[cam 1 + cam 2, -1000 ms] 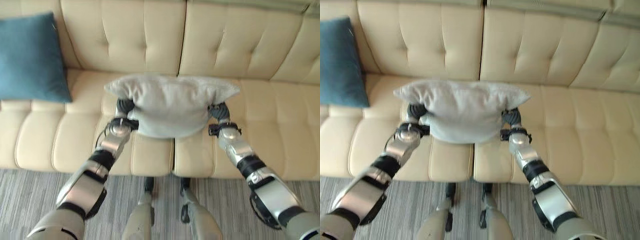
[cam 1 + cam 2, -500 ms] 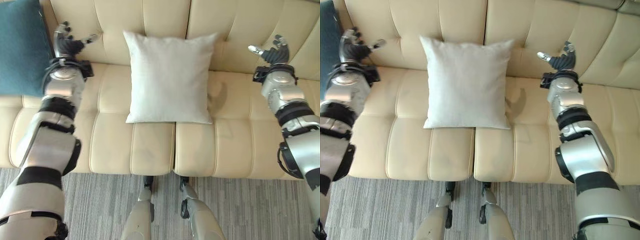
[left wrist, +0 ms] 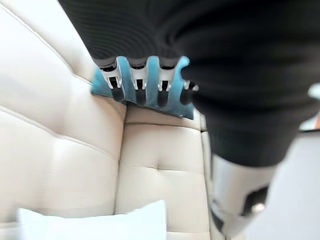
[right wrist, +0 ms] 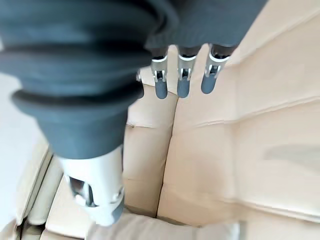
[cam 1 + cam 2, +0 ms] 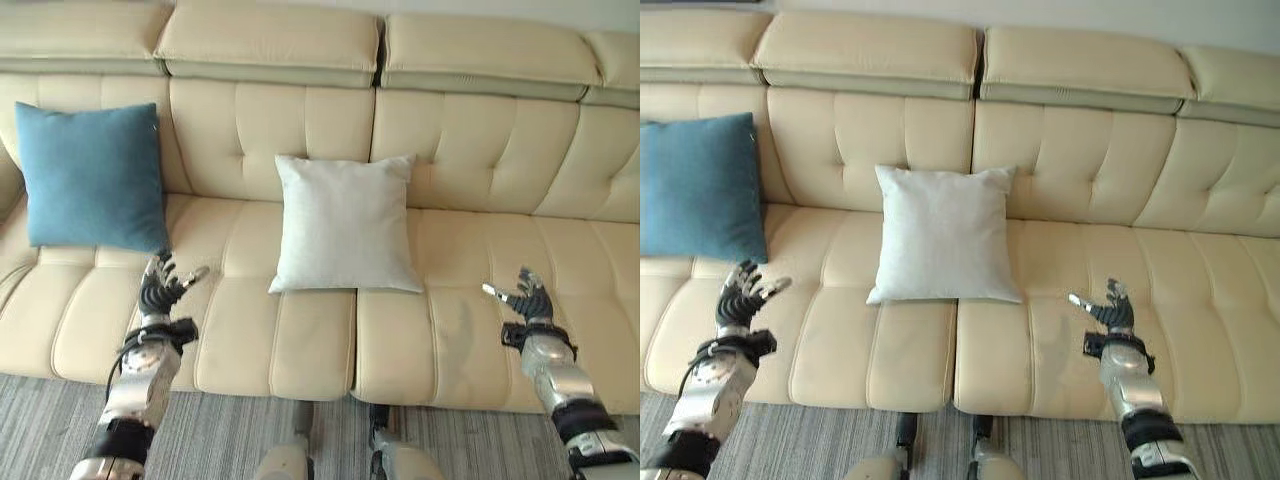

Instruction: Pick up all the scattered cushions and arrange them neatly on the sofa.

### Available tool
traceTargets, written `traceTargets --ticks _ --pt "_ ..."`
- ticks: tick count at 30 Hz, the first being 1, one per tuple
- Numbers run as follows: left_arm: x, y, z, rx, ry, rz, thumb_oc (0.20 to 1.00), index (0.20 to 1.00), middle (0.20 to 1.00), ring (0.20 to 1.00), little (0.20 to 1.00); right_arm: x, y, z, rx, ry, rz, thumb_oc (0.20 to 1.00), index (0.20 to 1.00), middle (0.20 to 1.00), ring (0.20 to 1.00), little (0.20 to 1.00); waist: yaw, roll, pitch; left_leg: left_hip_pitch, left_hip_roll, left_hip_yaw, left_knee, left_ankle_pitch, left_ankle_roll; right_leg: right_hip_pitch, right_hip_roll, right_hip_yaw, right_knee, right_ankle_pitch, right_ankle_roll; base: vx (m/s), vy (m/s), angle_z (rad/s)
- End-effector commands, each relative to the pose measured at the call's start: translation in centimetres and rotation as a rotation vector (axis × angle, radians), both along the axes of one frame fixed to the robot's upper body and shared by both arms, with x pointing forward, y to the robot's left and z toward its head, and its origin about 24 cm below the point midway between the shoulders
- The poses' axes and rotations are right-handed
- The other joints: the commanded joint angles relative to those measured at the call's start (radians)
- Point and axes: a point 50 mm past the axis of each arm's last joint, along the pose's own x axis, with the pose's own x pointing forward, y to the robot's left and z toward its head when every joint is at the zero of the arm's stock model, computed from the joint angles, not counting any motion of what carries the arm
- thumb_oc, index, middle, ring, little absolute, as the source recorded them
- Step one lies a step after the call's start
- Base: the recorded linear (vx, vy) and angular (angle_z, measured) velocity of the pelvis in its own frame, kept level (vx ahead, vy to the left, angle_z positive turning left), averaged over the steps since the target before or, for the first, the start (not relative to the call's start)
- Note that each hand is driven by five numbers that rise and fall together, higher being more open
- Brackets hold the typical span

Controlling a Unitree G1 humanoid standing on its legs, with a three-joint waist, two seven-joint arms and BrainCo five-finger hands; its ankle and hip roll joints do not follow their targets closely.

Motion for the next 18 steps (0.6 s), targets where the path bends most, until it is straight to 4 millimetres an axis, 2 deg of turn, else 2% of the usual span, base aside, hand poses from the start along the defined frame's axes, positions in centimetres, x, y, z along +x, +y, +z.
traceTargets --ticks 1,2,3,4,5,8,13,14,16,18 --pt "0.8 -0.4 0.2 0.072 0.004 -0.056 1.000 1.000 1.000 1.000 1.000 0.6 -0.3 1.3 -0.104 -0.033 0.065 1.000 1.000 1.000 1.000 1.000 0.012 0.004 -0.077 0.034 -0.008 -0.017 -0.007 -0.082 -0.010 0.138 -0.060 -0.042 0.018 -0.129 0.099 -0.02 0.049 0.00" --pt "-0.7 -1.1 -2.2 0.045 0.094 -0.076 1.000 1.000 1.000 1.000 1.000 -0.5 0.1 0.1 -0.095 0.010 0.080 1.000 1.000 1.000 1.000 1.000 0.013 0.003 -0.085 0.047 -0.011 -0.017 -0.007 -0.084 -0.007 0.153 -0.064 -0.045 0.016 -0.131 0.101 -0.02 0.052 0.02" --pt "-1.1 -1.4 -3.0 0.031 0.128 -0.083 1.000 1.000 1.000 1.000 1.000 -0.8 0.5 -0.4 -0.089 0.023 0.092 1.000 1.000 1.000 1.000 1.000 0.013 0.002 -0.088 0.051 -0.012 -0.018 -0.007 -0.085 -0.005 0.157 -0.065 -0.046 0.020 -0.132 0.101 -0.02 0.052 0.05" --pt "-1.1 -1.4 -3.0 0.032 0.129 -0.083 1.000 1.000 1.000 1.000 1.000 -0.8 0.5 -0.5 -0.089 0.024 0.092 1.000 1.000 1.000 1.000 1.000 0.013 0.002 -0.089 0.052 -0.012 -0.018 -0.007 -0.085 -0.005 0.158 -0.065 -0.046 0.020 -0.133 0.101 -0.03 0.049 0.01" --pt "-2.0 -1.8 -4.0 0.044 0.187 -0.116 1.000 1.000 1.000 1.000 1.000 -1.6 0.7 -1.3 -0.085 0.057 0.102 1.000 1.000 1.000 1.000 1.000 0.013 0.001 -0.092 0.060 -0.015 -0.024 -0.007 -0.087 0.000 0.166 -0.068 -0.047 0.028 -0.138 0.102 -0.04 0.054 0.02" --pt "-2.8 -2.3 -5.2 0.076 0.261 -0.155 1.000 1.000 1.000 1.000 1.000 -2.6 1.3 -2.2 -0.078 0.087 0.116 1.000 1.000 1.000 1.000 1.000 0.007 0.002 -0.086 0.065 -0.019 -0.028 -0.007 -0.085 0.006 0.162 -0.072 -0.051 0.065 -0.152 0.103 -0.07 0.058 0.06" --pt "-2.7 -2.3 -4.9 0.199 0.293 -0.217 1.000 1.000 1.000 1.000 1.000 -2.4 1.6 -2.0 -0.096 0.074 0.127 1.000 1.000 1.000 1.000 1.000 -0.007 0.010 -0.007 0.049 -0.004 -0.012 -0.007 -0.058 0.020 0.068 -0.062 -0.028 0.208 -0.126 0.117 -0.21 0.022 0.00" --pt "-2.7 -2.3 -4.9 0.199 0.292 -0.217 1.000 1.000 1.000 1.000 1.000 -2.4 1.6 -2.0 -0.096 0.074 0.126 1.000 1.000 1.000 1.000 1.000 -0.006 0.010 -0.007 0.048 -0.004 -0.011 -0.007 -0.057 0.020 0.065 -0.062 -0.026 0.212 -0.128 0.117 -0.26 -0.001 -0.09" --pt "-2.7 -2.0 -4.9 0.233 0.309 -0.228 1.000 1.000 1.000 1.000 1.000 -2.5 1.4 -2.0 -0.089 0.069 0.118 1.000 1.000 1.000 1.000 1.000 -0.002 0.023 0.003 0.013 0.012 0.004 -0.007 -0.028 0.027 0.061 -0.031 0.006 0.321 -0.195 0.097 -0.26 -0.001 -0.05" --pt "-3.1 -1.7 -5.3 0.219 0.333 -0.216 1.000 1.000 1.000 1.000 1.000 -2.6 1.3 -2.0 -0.092 0.067 0.122 1.000 1.000 1.000 1.000 1.000 0.007 0.022 -0.009 -0.008 0.016 0.012 -0.007 -0.017 0.028 0.091 -0.021 0.011 0.361 -0.229 0.087 -0.19 -0.064 -0.25"
